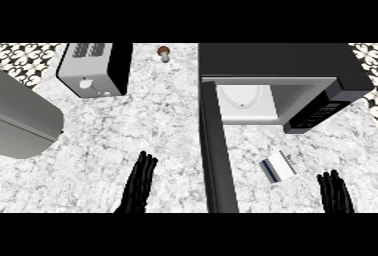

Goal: Pick up the milk, place it into the microwave and close the microwave

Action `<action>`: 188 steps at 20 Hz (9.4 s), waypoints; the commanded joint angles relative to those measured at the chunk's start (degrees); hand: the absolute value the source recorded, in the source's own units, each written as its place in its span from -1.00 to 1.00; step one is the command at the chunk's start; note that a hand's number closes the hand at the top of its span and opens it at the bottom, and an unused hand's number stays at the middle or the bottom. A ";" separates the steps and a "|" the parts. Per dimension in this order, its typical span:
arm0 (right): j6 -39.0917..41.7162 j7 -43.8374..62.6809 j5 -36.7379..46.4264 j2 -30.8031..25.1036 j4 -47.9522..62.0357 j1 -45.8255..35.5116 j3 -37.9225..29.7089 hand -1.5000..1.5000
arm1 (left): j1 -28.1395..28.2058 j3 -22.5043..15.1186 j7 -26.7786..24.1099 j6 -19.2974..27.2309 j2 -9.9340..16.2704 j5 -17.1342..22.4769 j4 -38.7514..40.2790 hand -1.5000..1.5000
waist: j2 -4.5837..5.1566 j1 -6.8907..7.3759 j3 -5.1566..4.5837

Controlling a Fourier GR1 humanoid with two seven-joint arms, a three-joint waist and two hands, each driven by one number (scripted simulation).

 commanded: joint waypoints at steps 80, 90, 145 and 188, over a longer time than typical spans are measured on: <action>-19.77 -3.53 8.11 -3.70 56.14 -56.90 -10.75 1.00 | 12.03 24.49 -11.51 -22.73 17.78 26.64 -0.76 -1.00 | 0.13 0.76 0.02; -29.95 -2.59 15.59 -8.50 77.89 -72.57 -12.77 1.00 | 11.36 22.86 -13.27 -24.60 16.31 24.84 2.21 -1.00 | 0.61 2.34 0.08; -17.77 -23.96 8.67 -10.78 95.09 -72.02 -25.14 -1.00 | 2.06 16.02 -7.87 -20.25 11.40 12.55 5.75 -1.00 | 0.64 1.22 0.13; 25.35 -15.38 -15.94 -13.83 28.49 -14.33 -18.71 -1.00 | -17.67 -5.22 2.30 -23.00 -0.20 -9.65 30.36 1.00 | -0.13 -1.61 -0.13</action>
